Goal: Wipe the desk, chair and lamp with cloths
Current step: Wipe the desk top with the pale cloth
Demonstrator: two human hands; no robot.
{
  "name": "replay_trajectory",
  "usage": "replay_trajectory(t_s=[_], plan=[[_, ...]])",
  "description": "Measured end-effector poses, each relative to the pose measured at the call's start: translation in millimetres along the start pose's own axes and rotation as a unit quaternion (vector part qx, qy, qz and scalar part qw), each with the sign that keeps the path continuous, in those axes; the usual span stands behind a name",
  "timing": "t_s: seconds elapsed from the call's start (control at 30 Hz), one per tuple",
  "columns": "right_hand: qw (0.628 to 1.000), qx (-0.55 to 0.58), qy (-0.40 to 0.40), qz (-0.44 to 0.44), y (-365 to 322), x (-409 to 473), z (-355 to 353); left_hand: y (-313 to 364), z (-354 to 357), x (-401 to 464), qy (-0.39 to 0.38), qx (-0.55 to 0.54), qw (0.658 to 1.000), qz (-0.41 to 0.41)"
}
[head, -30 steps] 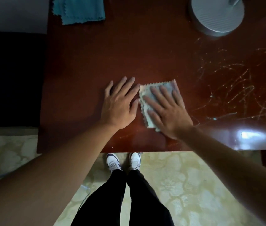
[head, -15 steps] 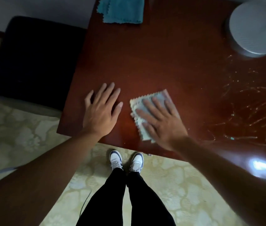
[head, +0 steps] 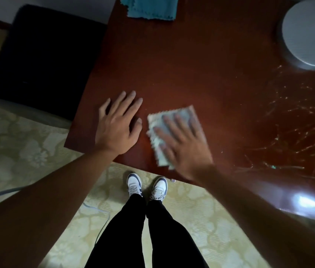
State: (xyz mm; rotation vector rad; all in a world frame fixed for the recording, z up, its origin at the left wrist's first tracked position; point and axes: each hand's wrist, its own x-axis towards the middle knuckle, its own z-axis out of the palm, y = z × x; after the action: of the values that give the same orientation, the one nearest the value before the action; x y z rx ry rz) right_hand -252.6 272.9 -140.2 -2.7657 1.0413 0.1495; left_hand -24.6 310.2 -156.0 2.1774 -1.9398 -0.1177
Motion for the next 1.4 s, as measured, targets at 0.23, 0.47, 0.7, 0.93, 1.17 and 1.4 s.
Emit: replay_trajectory(t_s=[0.23, 0.47, 0.7, 0.93, 1.17, 1.4], plan=[[0.971, -0.003, 0.065, 0.23, 61.0, -3.4, 1.2, -3.3, 5.6, 0.1, 0.008, 0.003, 1.0, 0.004], [0.997, 0.017, 0.02, 0.079, -6.8, -49.1, 17.8, -5.0, 5.5, 1.0, 0.014, 0.006, 1.0, 0.008], [0.952, 0.036, 0.078, 0.296, 60.6, 25.0, -1.1, -4.5, 3.7, -0.1, 0.013, -0.018, 1.0, 0.011], [0.98, 0.045, 0.056, 0.186, -57.5, -70.8, 30.7, -3.6, 2.2, -0.4, -0.003, -0.025, 1.0, 0.009], [0.916, 0.054, 0.074, 0.391, 31.6, -31.6, 10.4, -3.4, 0.8, -0.4, -0.018, -0.018, 1.0, 0.009], [0.948, 0.044, 0.061, 0.31, -87.9, -62.7, 38.1, -4.3, 4.1, -0.4, -0.006, -0.017, 1.0, 0.015]])
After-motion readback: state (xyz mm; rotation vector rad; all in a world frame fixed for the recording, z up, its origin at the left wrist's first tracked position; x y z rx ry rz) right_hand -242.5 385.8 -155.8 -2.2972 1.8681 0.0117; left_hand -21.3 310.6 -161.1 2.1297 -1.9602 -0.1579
